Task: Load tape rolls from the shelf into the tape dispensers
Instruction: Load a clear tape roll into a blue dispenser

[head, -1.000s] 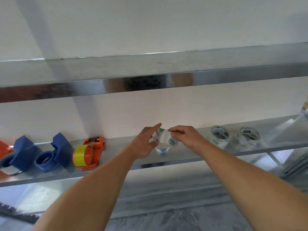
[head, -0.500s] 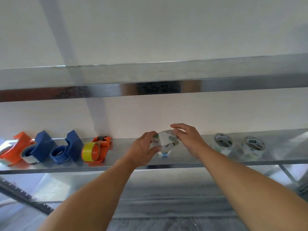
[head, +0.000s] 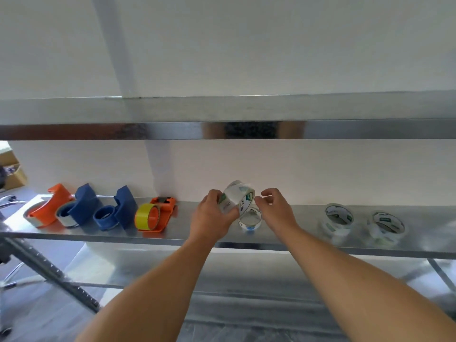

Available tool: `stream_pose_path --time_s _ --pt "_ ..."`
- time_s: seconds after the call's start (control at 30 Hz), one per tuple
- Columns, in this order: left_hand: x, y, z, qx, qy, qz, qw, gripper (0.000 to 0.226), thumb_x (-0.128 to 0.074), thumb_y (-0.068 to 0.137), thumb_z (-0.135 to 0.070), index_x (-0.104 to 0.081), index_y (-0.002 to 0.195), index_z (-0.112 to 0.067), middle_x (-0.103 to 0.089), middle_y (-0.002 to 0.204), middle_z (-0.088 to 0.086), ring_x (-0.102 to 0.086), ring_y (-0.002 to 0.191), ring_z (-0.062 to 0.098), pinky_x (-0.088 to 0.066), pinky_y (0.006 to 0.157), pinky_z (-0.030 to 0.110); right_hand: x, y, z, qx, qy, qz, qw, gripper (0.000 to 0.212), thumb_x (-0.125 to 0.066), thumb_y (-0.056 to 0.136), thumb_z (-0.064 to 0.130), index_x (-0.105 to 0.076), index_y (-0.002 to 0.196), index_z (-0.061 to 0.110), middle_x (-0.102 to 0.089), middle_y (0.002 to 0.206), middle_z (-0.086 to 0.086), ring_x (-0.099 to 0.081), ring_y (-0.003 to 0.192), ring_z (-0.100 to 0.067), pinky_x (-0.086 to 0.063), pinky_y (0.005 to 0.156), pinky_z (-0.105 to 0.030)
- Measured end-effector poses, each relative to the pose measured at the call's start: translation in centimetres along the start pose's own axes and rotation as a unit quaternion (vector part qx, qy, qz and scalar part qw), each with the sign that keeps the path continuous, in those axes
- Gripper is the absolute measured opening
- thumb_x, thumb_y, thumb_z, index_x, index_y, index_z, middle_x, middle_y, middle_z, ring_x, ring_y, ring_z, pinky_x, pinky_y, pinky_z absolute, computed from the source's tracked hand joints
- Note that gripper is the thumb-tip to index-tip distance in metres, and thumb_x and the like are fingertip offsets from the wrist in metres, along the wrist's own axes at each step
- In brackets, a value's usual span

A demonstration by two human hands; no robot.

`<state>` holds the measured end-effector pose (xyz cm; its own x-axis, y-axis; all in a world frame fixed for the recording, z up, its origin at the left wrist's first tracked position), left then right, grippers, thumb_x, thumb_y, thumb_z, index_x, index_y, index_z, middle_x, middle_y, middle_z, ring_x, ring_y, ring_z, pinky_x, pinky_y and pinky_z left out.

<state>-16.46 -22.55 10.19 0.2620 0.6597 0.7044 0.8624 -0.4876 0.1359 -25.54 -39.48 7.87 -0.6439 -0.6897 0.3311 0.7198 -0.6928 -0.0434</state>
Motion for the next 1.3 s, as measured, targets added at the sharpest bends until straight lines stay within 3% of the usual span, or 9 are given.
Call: stream_pose_path --time_s 0.1,0.23,0.33,0.63,0.8,0.9,1.03,1.2,1.3 --pt "0.9 -0.6 0.5 0.029 0.000 -0.019 0.999 0.042 -0.067 0.080 -0.052 -0.046 0.110 -0.032 -0.063 0.103 -0.007 -0.064 0.090 0.016 -0.059 0.080 0.042 -1.9 -0.4 0.6 -0.007 0.057 0.026 0.998 0.022 -0.062 0.091 0.035 -0.058 0.109 0.024 -0.067 0.102 0.001 -0.067 0.093 -0.018 -0.056 0.087 -0.042" --pt "2.4 -1.4 1.9 0.059 -0.001 -0.034 0.998 0.042 -0.067 0.080 -0.054 -0.046 0.108 -0.031 -0.062 0.101 -0.007 -0.063 0.089 0.019 -0.058 0.080 0.043 -4.4 -1.4 2.5 0.001 0.129 0.066 0.989 0.010 -0.062 0.092 0.027 -0.062 0.097 0.019 -0.071 0.100 -0.004 -0.069 0.092 -0.020 -0.054 0.074 -0.037" --pt "3.7 -2.0 3.4 0.070 -0.003 -0.036 0.997 0.042 -0.068 0.083 -0.051 -0.047 0.112 -0.029 -0.060 0.101 -0.008 -0.062 0.091 0.017 -0.058 0.078 0.038 -6.6 -2.2 3.7 0.004 0.128 0.081 0.988 0.012 -0.063 0.093 0.021 -0.061 0.105 0.021 -0.072 0.099 -0.004 -0.070 0.087 -0.018 -0.055 0.066 -0.029" --pt "9.2 -3.0 9.3 0.060 -0.068 -0.047 0.995 0.043 -0.074 0.080 -0.052 -0.045 0.106 -0.035 -0.060 0.103 -0.011 -0.061 0.095 0.013 -0.058 0.080 0.036 -13.8 -5.3 6.4 -0.018 0.156 0.061 0.986 0.024 -0.065 0.091 0.017 -0.065 0.111 0.029 -0.070 0.104 0.002 -0.068 0.099 -0.023 -0.057 0.083 -0.043" --pt "11.1 -2.9 13.4 0.051 -0.176 0.020 0.983 0.032 -0.073 0.087 -0.037 -0.055 0.111 -0.025 -0.065 0.103 -0.006 -0.064 0.094 0.014 -0.055 0.086 0.032 -17.9 -7.2 7.4 -0.051 0.216 0.062 0.973 0.027 -0.064 0.090 0.015 -0.067 0.112 0.029 -0.070 0.108 -0.001 -0.071 0.089 -0.024 -0.057 0.065 -0.032" --pt "12.6 -2.9 15.1 0.040 -0.231 0.063 0.970 0.022 -0.066 0.094 -0.026 -0.055 0.114 -0.028 -0.065 0.102 -0.008 -0.065 0.096 0.015 -0.054 0.085 0.027 -19.9 -8.0 8.1 -0.050 0.206 0.061 0.975 0.024 -0.062 0.091 0.017 -0.068 0.111 0.029 -0.068 0.112 -0.004 -0.070 0.093 -0.027 -0.056 0.065 -0.031" --pt "14.7 -3.0 16.6 0.038 -0.246 0.090 0.964 0.025 -0.059 0.098 -0.019 -0.052 0.120 -0.027 -0.061 0.105 -0.012 -0.061 0.091 0.004 -0.045 0.066 0.009 -22.1 -8.7 8.3 -0.045 0.155 0.049 0.986 0.026 -0.063 0.091 0.020 -0.065 0.115 0.030 -0.067 0.115 -0.003 -0.068 0.098 -0.028 -0.060 0.077 -0.037" --pt "16.1 -2.5 18.3 0.056 -0.248 0.092 0.963 0.025 -0.058 0.099 -0.019 -0.054 0.122 -0.025 -0.063 0.105 -0.008 -0.063 0.095 0.010 -0.048 0.075 0.019 -23.8 -8.7 9.1 -0.025 0.102 0.049 0.993 0.023 -0.064 0.092 0.021 -0.063 0.113 0.030 -0.068 0.113 0.000 -0.068 0.097 -0.022 -0.057 0.071 -0.030" --pt "16.3 -2.1 18.7 0.066 -0.261 0.080 0.960 0.020 -0.060 0.097 -0.017 -0.055 0.116 -0.022 -0.064 0.107 -0.004 -0.063 0.098 0.016 -0.052 0.062 0.015 -24.7 -8.0 9.3 -0.022 0.093 0.046 0.994 0.014 -0.062 0.093 0.018 -0.063 0.103 0.027 -0.069 0.105 0.000 -0.070 0.081 -0.017 -0.055 0.068 -0.030"
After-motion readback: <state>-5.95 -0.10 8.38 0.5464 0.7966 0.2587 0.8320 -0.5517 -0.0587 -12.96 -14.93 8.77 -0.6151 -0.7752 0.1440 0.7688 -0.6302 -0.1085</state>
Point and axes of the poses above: each hand's wrist, its own y-axis towards the middle knuckle, its own x-axis out of the back of the hand, z = x × y, the point moved 8 cm from there along y, towards the middle knuckle
